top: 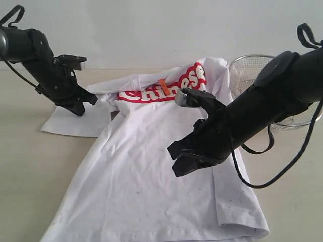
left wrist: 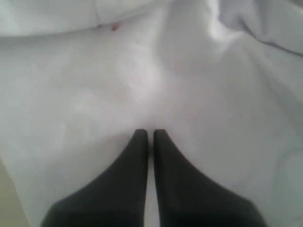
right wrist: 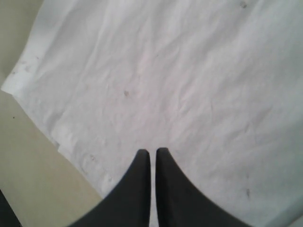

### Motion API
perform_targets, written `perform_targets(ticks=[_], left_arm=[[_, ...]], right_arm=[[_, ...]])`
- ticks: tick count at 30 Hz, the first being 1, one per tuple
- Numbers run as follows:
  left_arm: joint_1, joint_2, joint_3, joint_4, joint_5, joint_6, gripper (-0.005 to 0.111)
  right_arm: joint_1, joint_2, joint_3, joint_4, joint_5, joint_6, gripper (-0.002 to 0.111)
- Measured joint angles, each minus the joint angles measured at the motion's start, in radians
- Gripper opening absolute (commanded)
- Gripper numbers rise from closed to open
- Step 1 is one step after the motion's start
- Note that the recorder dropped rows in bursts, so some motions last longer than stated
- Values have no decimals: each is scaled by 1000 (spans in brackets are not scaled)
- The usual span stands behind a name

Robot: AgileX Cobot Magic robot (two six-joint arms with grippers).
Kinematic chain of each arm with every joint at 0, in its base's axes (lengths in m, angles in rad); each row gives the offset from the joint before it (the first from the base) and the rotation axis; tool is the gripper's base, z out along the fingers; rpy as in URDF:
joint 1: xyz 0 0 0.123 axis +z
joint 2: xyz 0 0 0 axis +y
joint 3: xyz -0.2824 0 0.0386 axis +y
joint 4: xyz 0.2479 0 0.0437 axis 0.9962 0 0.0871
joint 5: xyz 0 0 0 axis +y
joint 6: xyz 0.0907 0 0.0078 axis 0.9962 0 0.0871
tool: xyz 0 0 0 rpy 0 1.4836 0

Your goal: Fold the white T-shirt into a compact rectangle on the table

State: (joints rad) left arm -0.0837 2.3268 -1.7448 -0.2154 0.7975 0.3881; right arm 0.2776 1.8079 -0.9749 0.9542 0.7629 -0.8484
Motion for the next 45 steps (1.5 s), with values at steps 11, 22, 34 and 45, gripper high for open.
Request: perform_targets(ticks=[11,22,34,45], left_arm=[[133,50,-113,-12,23,-1,5],[134,10,-240,-225,182,107,5],[65,36,-236,-119,235,107,5],[3,91,-236,44,237,22,5]], right_arm=[[0,0,0,0,0,-3,0],[0,0,0,0,-56,-7,0],[0,0,0,0,-63,-7,0],[0,0,0,0,-57,-7,0]])
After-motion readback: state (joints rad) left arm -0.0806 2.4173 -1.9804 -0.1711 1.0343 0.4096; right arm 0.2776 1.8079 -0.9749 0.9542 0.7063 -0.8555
